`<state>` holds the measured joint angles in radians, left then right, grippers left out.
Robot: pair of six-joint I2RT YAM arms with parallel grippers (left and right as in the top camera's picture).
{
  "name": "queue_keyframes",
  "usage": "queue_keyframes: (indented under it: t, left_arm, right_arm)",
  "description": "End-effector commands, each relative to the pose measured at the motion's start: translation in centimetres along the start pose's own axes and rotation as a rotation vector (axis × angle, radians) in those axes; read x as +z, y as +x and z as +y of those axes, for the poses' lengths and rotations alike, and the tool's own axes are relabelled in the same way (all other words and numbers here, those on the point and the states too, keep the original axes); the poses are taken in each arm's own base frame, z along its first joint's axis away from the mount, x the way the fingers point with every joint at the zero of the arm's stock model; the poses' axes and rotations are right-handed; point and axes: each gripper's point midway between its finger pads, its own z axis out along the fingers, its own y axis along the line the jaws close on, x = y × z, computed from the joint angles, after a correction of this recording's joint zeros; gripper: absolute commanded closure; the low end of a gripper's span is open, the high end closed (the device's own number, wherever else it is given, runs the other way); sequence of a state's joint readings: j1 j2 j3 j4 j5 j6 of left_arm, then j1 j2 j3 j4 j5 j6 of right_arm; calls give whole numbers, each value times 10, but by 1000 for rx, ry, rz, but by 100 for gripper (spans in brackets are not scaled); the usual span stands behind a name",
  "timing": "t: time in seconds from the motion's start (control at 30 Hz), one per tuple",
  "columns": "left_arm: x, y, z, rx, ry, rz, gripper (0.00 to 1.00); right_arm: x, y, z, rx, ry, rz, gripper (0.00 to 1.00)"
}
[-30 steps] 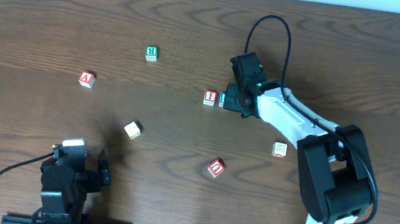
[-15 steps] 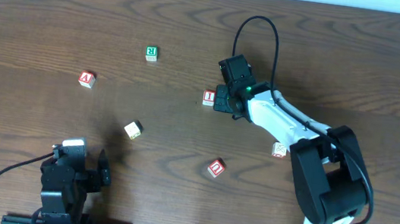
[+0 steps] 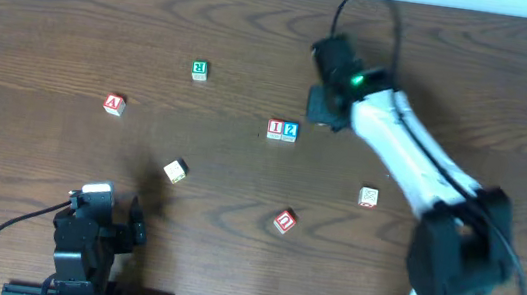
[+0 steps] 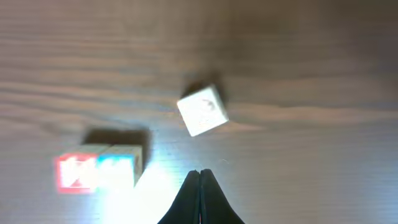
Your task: Spell out Ai2
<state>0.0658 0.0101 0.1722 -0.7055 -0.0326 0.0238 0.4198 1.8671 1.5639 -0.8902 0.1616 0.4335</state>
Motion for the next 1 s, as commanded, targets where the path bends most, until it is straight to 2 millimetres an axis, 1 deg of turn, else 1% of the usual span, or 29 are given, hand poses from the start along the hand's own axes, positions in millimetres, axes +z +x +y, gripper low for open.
queue_keyframes:
  t: [0.0,0.07,0.1,0.17,0.2,0.23,0.27,0.33,0.4,0.43,0.47,0.5,0.53,0.6,0.7,0.8,0.83,0.87,0.9,0.97]
  left_arm:
    - [2,10,1,6,-6,33,5]
    - [2,10,1,6,-6,32,5]
    - [2,10,1,6,-6,33,5]
    - [2,10,1,6,-6,33,5]
    - [2,10,1,6,-6,33,5]
    - [2,10,1,6,-6,33,5]
    - [2,10,1,6,-6,33,5]
    - [2,10,1,6,-6,33,5]
    - [2,10,1,6,-6,33,5]
    - [2,10,1,6,-6,33,4]
    - [2,10,1,6,-6,33,5]
    - [2,10,1,6,-6,33,5]
    - [2,10,1,6,-6,33,5]
    - [2,9,2,6,-7,29,5]
    - [2,9,1,6,-6,29,5]
    - [2,8,1,6,-6,26,5]
    - [2,4,1,4,-5,7,5]
    - [2,-9,-3,-22,16,-45,5]
    - [0,-26,-12,-78,72,-109,5]
    - [-5,-49,-28,-223,184,-187,5]
  right_arm:
    - [-108,-33,-9,-46,-71,-214,98]
    - [-166,-18,-24,-47,-99,-280,98]
    - [-185,-8,-32,-45,-108,-297,98]
    - [-209,15,-46,-45,-117,-320,98]
    - [-218,34,-57,-45,-117,-332,98]
    - [-221,49,-65,-45,-119,-338,98]
    - [-221,73,-76,-43,-123,-344,98]
    - [-212,121,-95,-24,-137,-343,99]
    - [-204,164,-107,37,-187,-350,98]
    - [-203,176,-110,61,-212,-361,83]
    - [-204,187,-114,90,-234,-383,52]
    - [-206,197,-119,112,-256,-419,6]
    - [-209,204,-123,124,-281,-465,1]
    - [-218,207,-126,180,-322,-518,1]
    - [-233,206,-128,274,-395,-593,1]
    - [-231,211,-130,272,-387,-580,1]
    - [-229,213,-131,270,-381,-569,1]
    - [-226,216,-132,268,-373,-555,1]
    - [-224,219,-133,266,-365,-542,1]
    - [-221,223,-134,264,-355,-524,1]
